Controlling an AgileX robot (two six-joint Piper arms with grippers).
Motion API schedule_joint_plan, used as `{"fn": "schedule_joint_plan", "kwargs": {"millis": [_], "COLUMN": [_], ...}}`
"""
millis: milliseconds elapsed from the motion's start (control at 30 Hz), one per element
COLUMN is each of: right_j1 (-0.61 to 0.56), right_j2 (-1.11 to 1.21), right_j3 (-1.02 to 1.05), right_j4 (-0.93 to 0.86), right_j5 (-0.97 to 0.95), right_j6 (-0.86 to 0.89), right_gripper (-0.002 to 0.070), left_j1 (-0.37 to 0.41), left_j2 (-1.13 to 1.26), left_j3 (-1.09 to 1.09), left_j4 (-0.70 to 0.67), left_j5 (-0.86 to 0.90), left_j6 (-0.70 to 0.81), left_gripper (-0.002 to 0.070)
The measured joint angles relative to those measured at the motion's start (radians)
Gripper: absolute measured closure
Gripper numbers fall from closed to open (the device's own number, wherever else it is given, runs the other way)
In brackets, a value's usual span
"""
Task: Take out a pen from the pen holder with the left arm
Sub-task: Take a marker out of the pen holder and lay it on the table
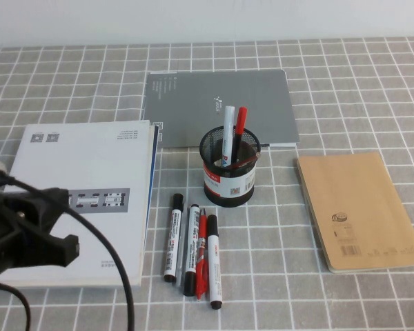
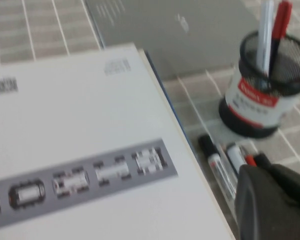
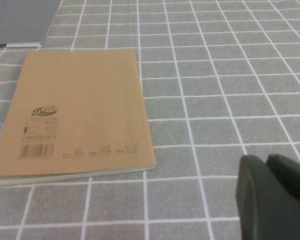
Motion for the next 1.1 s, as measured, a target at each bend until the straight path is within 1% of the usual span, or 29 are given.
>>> {"fn": "schedule_joint_plan", "kwargs": {"millis": [133,300,433,533,733,867,1000,1100], "right_j1": [0.000,0.000,0.000,0.000,0.000,0.000,0.000,0.000], "right_j2": [0.000,0.000,0.000,0.000,0.000,0.000,0.000,0.000], "right_j3": [0.000,0.000,0.000,0.000,0.000,0.000,0.000,0.000], "right_j4": [0.000,0.000,0.000,0.000,0.000,0.000,0.000,0.000], "right_j5": [0.000,0.000,0.000,0.000,0.000,0.000,0.000,0.000], "right_j6": [0.000,0.000,0.000,0.000,0.000,0.000,0.000,0.000], "right_gripper": [0.0689,0.0689,0.0689,0.0689,0.0689,0.0689,0.0689,0.0689], "left_j1": [0.000,0.000,0.015,0.061,0.199,0.304,0.387,0.423], "left_j2": [-0.032,-0.104,-0.190,-0.263,-0.395,-0.478,-0.560,-0.633], "left_j3": [0.093,0.262,0.389,0.454,0.508,0.545,0.567,0.567], "left_j4": [0.002,0.004,0.004,0.004,0.006,0.075,0.126,0.136], "left_j5": [-0.201,-0.488,-0.609,-0.631,-0.601,-0.566,-0.509,-0.420], "left_j6": [0.000,0.000,0.028,0.037,0.043,0.041,-0.011,-0.065], "left_gripper": [0.0678,0.0678,0.0678,0.0678,0.0678,0.0678,0.0678,0.0678]}}
